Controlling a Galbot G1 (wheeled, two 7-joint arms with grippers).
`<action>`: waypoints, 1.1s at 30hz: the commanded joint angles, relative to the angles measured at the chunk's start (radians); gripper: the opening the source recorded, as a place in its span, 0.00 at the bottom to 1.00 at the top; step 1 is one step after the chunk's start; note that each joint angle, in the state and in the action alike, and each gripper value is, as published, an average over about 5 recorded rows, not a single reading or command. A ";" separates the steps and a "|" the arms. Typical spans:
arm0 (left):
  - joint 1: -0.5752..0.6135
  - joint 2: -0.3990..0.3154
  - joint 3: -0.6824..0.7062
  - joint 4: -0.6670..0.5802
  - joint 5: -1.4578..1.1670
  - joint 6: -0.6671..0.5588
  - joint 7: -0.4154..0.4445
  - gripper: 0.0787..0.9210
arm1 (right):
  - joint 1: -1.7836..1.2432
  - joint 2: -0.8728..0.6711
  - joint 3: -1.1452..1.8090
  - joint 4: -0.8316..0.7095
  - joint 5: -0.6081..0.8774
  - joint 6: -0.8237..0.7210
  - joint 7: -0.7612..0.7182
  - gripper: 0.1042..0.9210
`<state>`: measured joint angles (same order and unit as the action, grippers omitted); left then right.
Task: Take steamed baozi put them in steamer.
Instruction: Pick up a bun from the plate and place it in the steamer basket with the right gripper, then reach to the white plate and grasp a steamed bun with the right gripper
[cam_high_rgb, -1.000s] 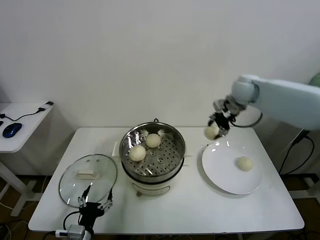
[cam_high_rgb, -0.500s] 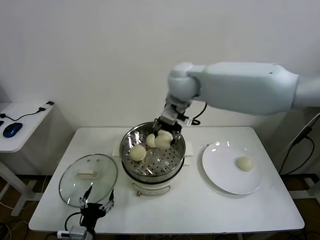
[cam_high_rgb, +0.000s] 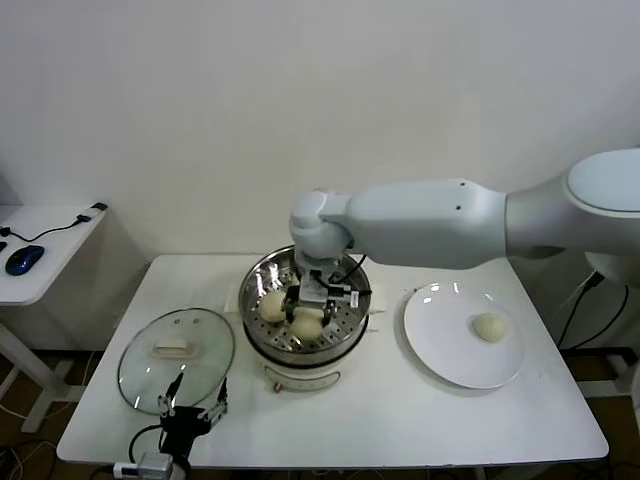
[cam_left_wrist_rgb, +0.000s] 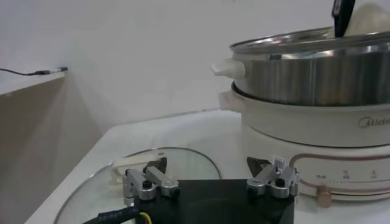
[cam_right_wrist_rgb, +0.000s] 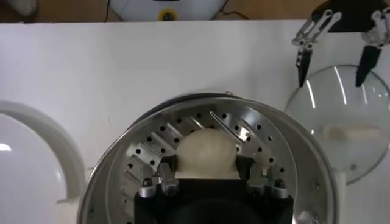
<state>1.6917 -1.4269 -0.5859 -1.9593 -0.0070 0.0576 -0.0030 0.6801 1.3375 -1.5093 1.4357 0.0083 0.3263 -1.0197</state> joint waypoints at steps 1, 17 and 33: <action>0.001 -0.001 0.000 0.002 0.000 0.000 0.000 0.88 | -0.083 0.035 -0.005 -0.014 -0.098 0.005 0.026 0.66; -0.001 -0.002 0.003 0.003 0.000 -0.003 -0.001 0.88 | -0.008 0.020 0.016 -0.036 0.076 0.039 -0.041 0.87; 0.004 0.005 0.010 0.000 0.009 -0.011 0.002 0.88 | 0.440 -0.329 -0.256 -0.133 0.538 -0.081 -0.153 0.88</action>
<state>1.6927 -1.4185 -0.5778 -1.9593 -0.0012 0.0429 -0.0018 0.9235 1.1711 -1.6245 1.3518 0.3309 0.3207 -1.1318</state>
